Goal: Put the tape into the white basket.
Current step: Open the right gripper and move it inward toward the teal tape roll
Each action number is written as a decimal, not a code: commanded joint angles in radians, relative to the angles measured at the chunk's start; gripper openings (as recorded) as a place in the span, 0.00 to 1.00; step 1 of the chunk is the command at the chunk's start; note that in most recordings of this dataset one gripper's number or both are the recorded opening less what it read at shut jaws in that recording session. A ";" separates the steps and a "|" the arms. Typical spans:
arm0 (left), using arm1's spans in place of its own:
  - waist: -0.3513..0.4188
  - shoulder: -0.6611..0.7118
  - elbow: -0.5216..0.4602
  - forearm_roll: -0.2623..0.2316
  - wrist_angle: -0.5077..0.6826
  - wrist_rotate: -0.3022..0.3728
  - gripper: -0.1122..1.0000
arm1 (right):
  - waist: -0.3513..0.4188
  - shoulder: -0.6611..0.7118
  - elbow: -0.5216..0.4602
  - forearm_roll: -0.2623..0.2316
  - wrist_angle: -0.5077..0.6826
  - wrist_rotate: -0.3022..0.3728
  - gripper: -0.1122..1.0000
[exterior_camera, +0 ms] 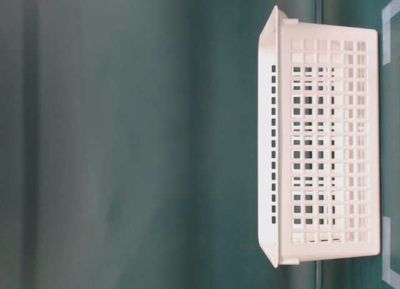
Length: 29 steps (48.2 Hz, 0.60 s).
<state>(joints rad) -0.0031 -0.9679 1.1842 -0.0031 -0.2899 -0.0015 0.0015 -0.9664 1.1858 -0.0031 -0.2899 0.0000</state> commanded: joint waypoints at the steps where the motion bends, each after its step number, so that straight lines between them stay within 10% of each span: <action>1: -0.014 -0.008 0.009 -0.025 -0.029 -0.002 0.32 | -0.003 0.003 -0.006 0.002 -0.012 0.012 0.32; 13: -0.057 -0.054 0.038 -0.025 -0.058 -0.002 0.03 | -0.003 -0.058 0.046 -0.003 -0.037 0.074 0.11; 29: -0.061 -0.041 0.060 -0.025 -0.054 0.003 0.01 | -0.003 -0.023 0.031 -0.014 -0.029 0.097 0.12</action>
<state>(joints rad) -0.0614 -1.0124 1.2487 -0.0261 -0.3375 -0.0015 0.0000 -1.0109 1.2441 -0.0153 -0.3129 0.0936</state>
